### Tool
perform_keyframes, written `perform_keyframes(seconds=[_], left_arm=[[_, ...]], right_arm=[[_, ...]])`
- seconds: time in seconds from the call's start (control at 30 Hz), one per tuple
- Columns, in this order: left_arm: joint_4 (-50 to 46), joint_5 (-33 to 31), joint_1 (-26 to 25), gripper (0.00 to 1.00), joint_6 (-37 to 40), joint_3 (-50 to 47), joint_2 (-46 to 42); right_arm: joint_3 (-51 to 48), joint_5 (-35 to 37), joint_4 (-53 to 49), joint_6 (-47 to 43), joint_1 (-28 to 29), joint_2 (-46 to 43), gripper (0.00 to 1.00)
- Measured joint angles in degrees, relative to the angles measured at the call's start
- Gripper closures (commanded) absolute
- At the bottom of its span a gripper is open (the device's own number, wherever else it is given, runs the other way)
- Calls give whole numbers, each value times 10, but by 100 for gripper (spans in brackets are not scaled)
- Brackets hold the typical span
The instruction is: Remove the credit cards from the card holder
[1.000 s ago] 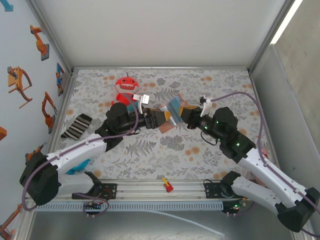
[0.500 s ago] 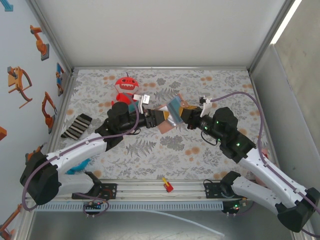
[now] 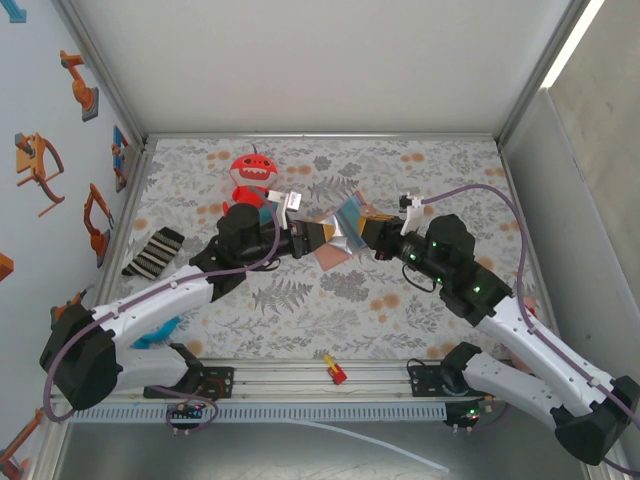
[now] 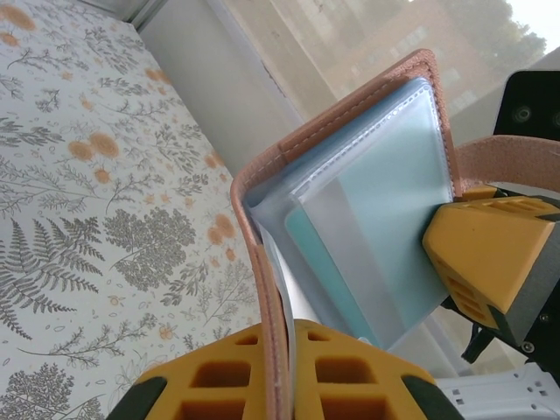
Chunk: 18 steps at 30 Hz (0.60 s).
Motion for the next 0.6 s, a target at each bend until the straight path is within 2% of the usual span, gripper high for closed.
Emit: perform_keyframes(seconds=[0.13, 0.23, 0.6], left_arm=[[-2, 6, 0, 92, 16, 1, 0], [-3, 8, 0, 92, 27, 1, 0], [-15, 10, 0, 92, 58, 1, -14]], right_arm=[[0, -13, 1, 27, 0, 0, 71], [0, -35, 5, 46, 0, 0, 66], [0, -61, 18, 83, 0, -8, 70]])
